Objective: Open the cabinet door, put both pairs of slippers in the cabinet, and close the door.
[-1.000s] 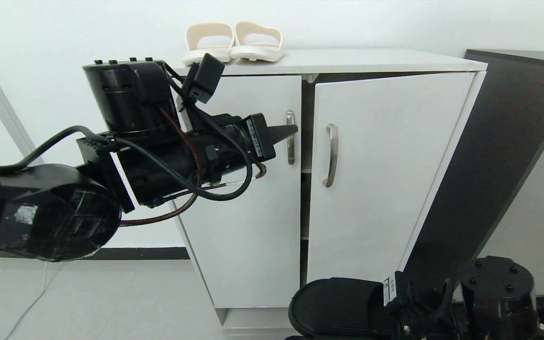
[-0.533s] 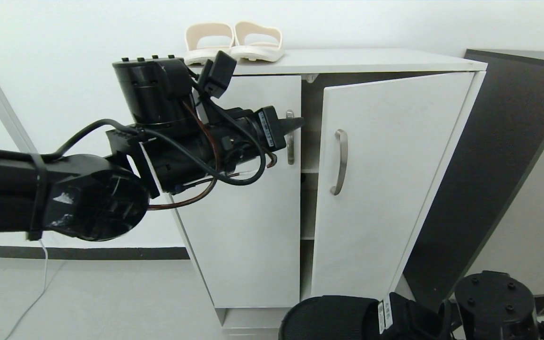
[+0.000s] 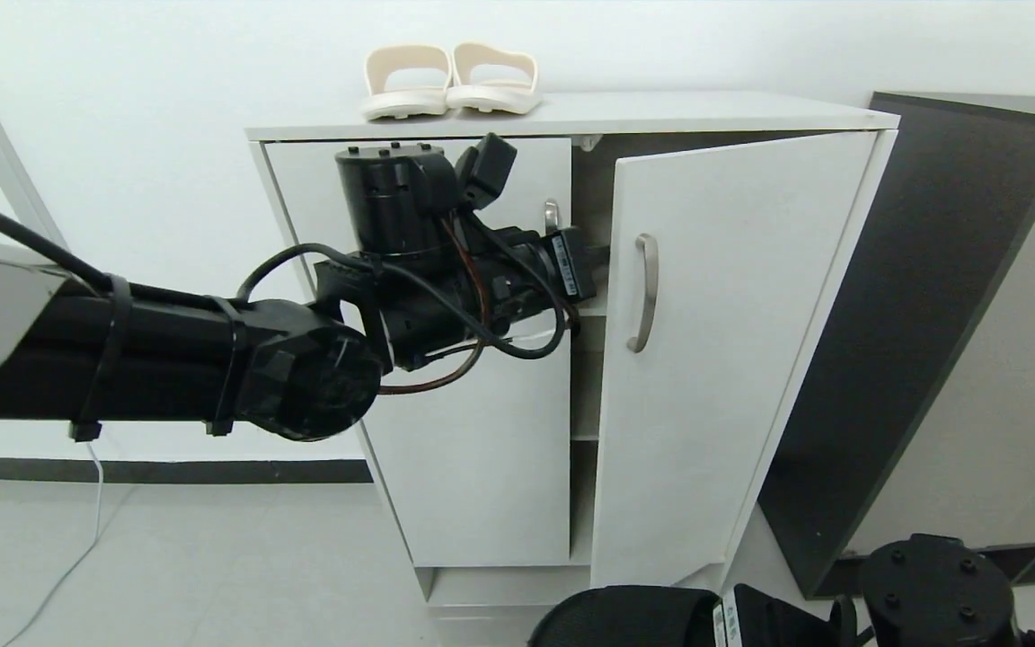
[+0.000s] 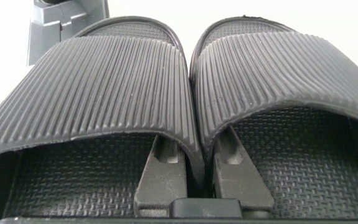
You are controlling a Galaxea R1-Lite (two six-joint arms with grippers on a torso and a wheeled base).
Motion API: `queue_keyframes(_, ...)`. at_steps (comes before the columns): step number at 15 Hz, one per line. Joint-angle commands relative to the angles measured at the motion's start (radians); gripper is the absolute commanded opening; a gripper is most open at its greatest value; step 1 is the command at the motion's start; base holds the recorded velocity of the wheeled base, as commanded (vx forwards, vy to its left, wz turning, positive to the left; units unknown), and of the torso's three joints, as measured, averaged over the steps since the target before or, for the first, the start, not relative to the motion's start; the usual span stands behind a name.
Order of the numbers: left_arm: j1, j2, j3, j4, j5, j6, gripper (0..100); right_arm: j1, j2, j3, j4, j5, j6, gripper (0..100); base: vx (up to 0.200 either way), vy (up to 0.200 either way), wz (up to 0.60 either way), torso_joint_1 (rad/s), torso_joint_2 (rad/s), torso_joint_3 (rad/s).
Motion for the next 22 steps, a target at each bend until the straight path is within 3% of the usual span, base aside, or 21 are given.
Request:
queue_keyframes(1,-0.087,-0.024,0.049,-0.004,0.019,0.016,0,0.003,0.008,0.005,0.000,0.000,-0.002,0,-0.200,0.000,0.00,-0.007,0.00,-0.007)
queue_keyframes(3,-0.147,-0.069,0.086,-0.004,0.022,0.034,0,0.016,0.008,0.008,-0.004,0.002,-0.005,0,-0.200,0.000,0.00,0.005,0.00,0.002)
queue_keyframes(5,-0.161,-0.090,0.104,-0.012,0.022,0.045,0,0.023,0.010,0.009,-0.004,0.000,-0.005,0,-0.200,0.000,0.00,0.000,0.00,0.007)
queue_keyframes(11,-0.118,-0.089,0.118,-0.045,0.024,0.043,0,0.023,0.010,0.009,-0.005,0.000,-0.005,0,0.000,0.000,0.00,0.000,0.00,0.000)
queue_keyframes(13,-0.066,-0.123,0.171,-0.047,0.055,0.046,0,0.009,0.041,-0.001,-0.017,-0.009,-0.005,0,0.000,0.000,0.00,0.000,0.00,0.000)
queue_keyframes(15,0.029,-0.232,0.320,-0.087,0.105,0.048,0,-0.053,0.104,-0.057,-0.060,-0.175,0.018,0,0.000,0.000,0.00,0.000,0.00,0.000)
queue_keyframes(17,0.114,-0.382,0.458,-0.110,0.134,0.052,0,-0.080,0.174,-0.150,-0.062,-0.382,0.133,0,0.000,0.000,0.00,0.000,0.00,0.000)
queue_keyframes(18,0.203,-0.512,0.576,-0.102,0.141,0.083,0,-0.094,0.245,-0.253,-0.057,-0.573,0.242,0,0.000,0.000,0.00,0.000,0.00,0.000)
queue_keyframes(19,0.232,-0.554,0.616,-0.099,0.150,0.100,0,-0.105,0.271,-0.296,-0.057,-0.636,0.255,0,0.000,0.000,0.00,0.000,0.00,0.000)
queue_keyframes(20,0.304,-0.696,0.734,-0.062,0.197,0.138,0,-0.155,0.354,-0.410,-0.056,-0.810,0.262,0,0.000,0.000,0.00,0.000,0.00,0.000)
queue_keyframes(22,0.404,-0.871,0.839,0.044,0.231,0.144,0,-0.198,0.429,-0.511,-0.054,-0.939,0.263,0,0.000,0.000,0.00,0.000,0.00,0.000)
